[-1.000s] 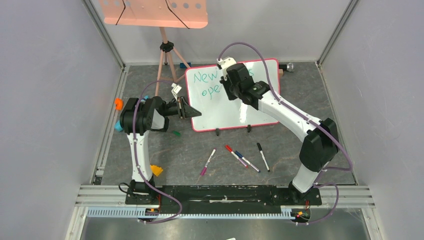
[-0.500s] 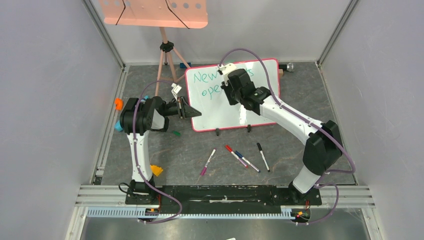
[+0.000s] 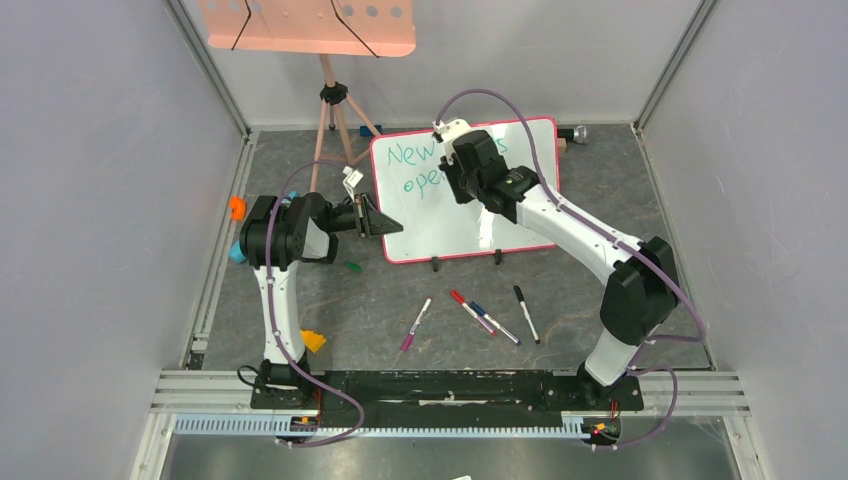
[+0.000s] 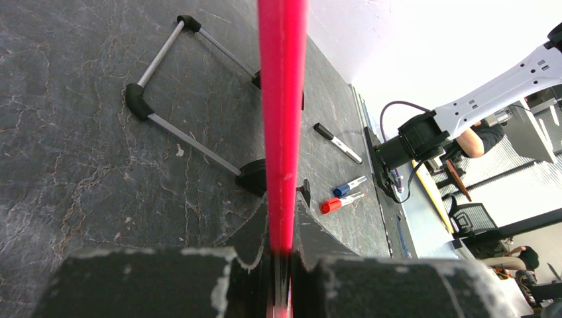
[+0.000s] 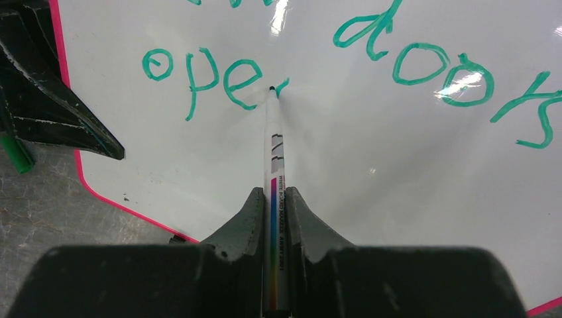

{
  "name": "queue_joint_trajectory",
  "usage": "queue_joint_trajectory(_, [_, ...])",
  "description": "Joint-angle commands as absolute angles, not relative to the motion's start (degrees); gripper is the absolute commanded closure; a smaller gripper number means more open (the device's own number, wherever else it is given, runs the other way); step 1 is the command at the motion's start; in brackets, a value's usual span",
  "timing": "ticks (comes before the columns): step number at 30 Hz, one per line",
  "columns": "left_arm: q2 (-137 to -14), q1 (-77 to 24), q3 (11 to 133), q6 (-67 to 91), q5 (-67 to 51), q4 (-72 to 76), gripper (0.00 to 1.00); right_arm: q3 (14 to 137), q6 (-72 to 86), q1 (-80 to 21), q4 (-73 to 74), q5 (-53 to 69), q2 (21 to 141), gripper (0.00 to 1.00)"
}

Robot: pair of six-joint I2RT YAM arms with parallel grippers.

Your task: Write a sentence on the whiteboard

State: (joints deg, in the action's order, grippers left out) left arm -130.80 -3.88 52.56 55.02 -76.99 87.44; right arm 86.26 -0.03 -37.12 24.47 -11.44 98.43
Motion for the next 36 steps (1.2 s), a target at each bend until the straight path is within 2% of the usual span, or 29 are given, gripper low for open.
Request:
queue_joint_trajectory(1, [-133.81, -2.92, 52.87, 52.21, -71.3, 89.21, 0.98, 88.16, -0.08, -35.61, 24.57, -14.69, 99.58, 1.0])
queue_joint_trajectory(24, [-133.89, -2.96, 52.91, 52.21, -71.28, 89.23, 0.98, 78.95, -0.09, -34.9, 23.5, -12.76, 95.0, 1.0])
queue_joint_trajectory(36, [-133.94, -2.91, 52.91, 52.3, -71.38, 89.21, 0.98, 79.63, 1.63, -34.89, 20.78, -8.87, 90.08, 1.0])
